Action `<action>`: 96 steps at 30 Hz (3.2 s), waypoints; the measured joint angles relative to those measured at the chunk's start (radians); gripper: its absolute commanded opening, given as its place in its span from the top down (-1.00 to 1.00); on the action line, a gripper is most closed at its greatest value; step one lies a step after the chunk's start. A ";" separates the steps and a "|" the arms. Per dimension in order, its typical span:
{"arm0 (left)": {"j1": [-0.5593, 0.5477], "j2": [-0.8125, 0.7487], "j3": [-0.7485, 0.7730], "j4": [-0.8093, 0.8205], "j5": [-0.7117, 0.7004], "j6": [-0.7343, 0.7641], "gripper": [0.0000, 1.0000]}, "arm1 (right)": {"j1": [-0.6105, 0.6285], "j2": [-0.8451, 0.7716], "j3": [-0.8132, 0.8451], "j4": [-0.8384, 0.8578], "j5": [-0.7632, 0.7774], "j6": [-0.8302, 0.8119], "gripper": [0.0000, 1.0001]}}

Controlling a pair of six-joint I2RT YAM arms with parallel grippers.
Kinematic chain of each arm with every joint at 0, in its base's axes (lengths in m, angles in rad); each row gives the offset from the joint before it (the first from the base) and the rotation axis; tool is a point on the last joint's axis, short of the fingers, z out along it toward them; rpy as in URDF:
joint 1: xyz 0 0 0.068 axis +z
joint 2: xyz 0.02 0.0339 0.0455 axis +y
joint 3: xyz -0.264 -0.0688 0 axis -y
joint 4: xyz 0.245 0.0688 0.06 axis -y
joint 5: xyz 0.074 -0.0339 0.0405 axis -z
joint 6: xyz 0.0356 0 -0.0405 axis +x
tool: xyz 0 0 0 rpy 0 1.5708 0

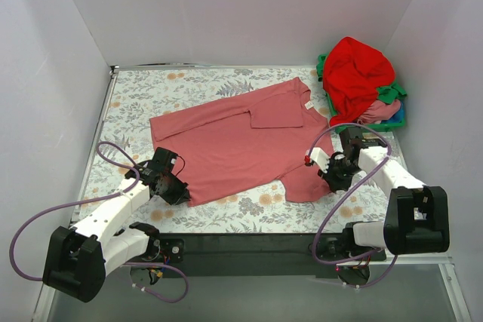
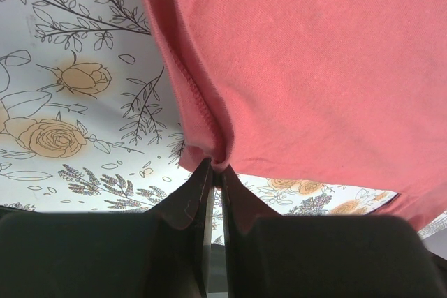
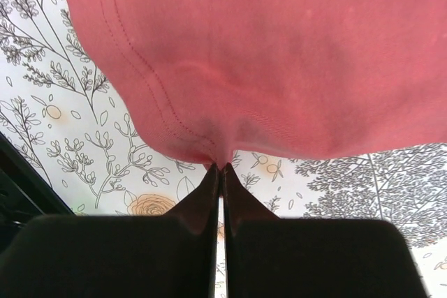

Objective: Fold and stack the t-shirts
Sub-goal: Fold the tshirt

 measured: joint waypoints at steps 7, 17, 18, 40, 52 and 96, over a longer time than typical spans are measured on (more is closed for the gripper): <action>0.000 0.000 0.000 0.000 0.001 0.001 1.00 | 0.000 0.014 0.055 -0.013 -0.034 0.002 0.97; 0.000 0.000 0.008 -0.003 0.001 0.004 1.00 | 0.000 0.014 0.126 -0.019 -0.075 0.012 0.97; 0.000 0.000 0.008 -0.004 0.001 0.005 1.00 | 0.001 0.015 0.132 -0.020 -0.079 0.013 0.97; 0.000 0.000 0.021 -0.005 0.001 0.009 1.00 | 0.027 0.070 0.245 -0.031 -0.129 0.051 0.97; 0.000 0.003 0.037 -0.004 0.002 0.013 1.00 | 0.041 0.114 0.320 -0.033 -0.148 0.066 0.97; 0.156 -0.047 0.052 -0.143 -0.033 -0.105 1.00 | 0.055 0.368 0.762 -0.005 -0.200 0.166 0.97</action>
